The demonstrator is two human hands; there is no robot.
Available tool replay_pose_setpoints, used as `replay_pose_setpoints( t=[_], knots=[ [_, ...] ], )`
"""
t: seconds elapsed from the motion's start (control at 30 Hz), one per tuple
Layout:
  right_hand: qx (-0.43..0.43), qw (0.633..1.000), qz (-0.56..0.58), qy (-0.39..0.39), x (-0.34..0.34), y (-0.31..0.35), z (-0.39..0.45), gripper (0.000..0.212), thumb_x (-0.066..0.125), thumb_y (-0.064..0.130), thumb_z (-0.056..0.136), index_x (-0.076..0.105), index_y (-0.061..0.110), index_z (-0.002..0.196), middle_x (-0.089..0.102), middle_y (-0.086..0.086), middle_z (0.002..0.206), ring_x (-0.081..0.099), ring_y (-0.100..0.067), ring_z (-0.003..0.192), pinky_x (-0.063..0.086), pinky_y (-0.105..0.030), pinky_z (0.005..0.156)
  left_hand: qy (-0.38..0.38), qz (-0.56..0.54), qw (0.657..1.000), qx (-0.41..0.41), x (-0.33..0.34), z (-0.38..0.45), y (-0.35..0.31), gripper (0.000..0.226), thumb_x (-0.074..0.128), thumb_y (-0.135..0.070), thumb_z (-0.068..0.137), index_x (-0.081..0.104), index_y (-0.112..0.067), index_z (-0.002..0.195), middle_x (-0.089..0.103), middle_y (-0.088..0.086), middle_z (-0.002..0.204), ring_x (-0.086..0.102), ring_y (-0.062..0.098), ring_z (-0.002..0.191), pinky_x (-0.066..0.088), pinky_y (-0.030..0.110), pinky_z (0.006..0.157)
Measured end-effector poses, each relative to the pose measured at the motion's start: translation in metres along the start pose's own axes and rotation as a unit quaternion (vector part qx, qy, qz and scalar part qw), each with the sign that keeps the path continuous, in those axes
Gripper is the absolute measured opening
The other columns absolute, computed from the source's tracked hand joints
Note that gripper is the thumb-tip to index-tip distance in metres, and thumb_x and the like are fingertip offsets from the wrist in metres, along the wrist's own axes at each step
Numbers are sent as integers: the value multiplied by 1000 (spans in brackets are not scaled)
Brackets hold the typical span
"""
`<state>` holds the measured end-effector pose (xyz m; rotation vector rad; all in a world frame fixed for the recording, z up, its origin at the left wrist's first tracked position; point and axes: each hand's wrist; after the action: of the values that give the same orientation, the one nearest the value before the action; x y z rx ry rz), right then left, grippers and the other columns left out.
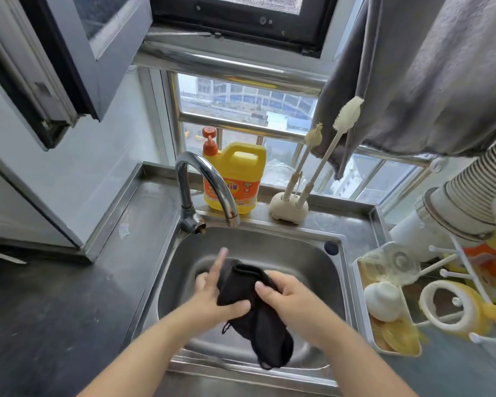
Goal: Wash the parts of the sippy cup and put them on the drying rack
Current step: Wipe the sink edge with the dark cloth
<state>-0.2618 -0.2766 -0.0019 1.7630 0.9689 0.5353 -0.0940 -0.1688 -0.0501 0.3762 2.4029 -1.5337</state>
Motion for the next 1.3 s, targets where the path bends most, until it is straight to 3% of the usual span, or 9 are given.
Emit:
replay_pose_setpoints(
  t=[0.13,0.4,0.53,0.67,0.77,0.83,1.07,1.17,1.3],
  knots=[
    [1,995,99,30,-31,27,3,17,51,15,95,62,5,102,68,-10,91,65,-20,82,54,-31,74,-26,105,994,6,-15,8,-25,47,52,-81,45,52,-69,90,25,-11,119,21,11,123,17,27,101],
    [32,986,153,56,-58,40,4,23,64,18,84,64,4,102,68,-14,89,67,-21,73,57,-30,67,-11,10,998,65,-31,20,-57,54,51,-55,62,40,-76,111,36,-4,98,41,12,100,31,31,102],
    [51,984,163,58,-60,39,-2,29,62,32,86,70,8,100,68,-12,93,67,-21,80,55,-31,73,84,128,986,66,-19,27,-70,41,66,-38,63,63,-25,102,35,-11,117,32,11,122,25,26,103],
    [19,890,450,-69,-59,15,-10,71,31,52,97,77,5,71,72,-11,74,71,-18,67,56,-22,60,134,-298,943,65,-12,27,-71,54,68,-17,63,63,-12,117,61,9,122,58,18,111,47,27,89],
    [83,846,522,-71,-48,-22,-16,89,54,77,72,65,3,119,61,-24,122,60,-35,114,43,-45,102,71,-423,903,2,-8,27,-71,23,68,-14,80,71,-16,103,71,10,101,69,20,86,55,29,72],
    [123,857,500,-26,-45,-33,-18,90,51,75,75,56,3,130,52,-24,134,48,-40,126,30,-53,110,25,-404,912,-64,-6,31,-62,17,60,-25,91,67,-22,106,72,5,101,69,16,86,53,29,74],
    [114,947,234,-188,-63,-50,7,27,59,-1,86,62,-10,111,70,-21,99,68,-29,85,56,-34,72,-226,-219,943,-110,-10,46,-17,24,74,-28,74,51,-25,79,55,3,73,53,21,71,42,36,69],
    [124,954,78,-263,-56,-54,13,39,75,8,76,58,5,111,69,-12,101,67,-23,90,54,-37,84,-157,-259,948,-95,-10,45,-11,39,73,-1,78,50,-20,102,66,13,91,62,23,77,47,33,76],
    [132,972,-4,-194,-51,-61,13,77,82,15,67,40,43,126,60,-1,113,61,-18,104,52,-35,91,-115,110,986,-44,-5,44,-5,45,66,-3,81,57,-27,118,55,-5,109,57,16,101,40,19,81]
  ],
)
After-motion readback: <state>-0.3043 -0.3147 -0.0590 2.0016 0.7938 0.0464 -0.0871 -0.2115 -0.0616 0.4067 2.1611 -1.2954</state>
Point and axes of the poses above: each hand's wrist, its own z-axis towards the middle knuckle, its own x-axis out of the palm, y = z × x
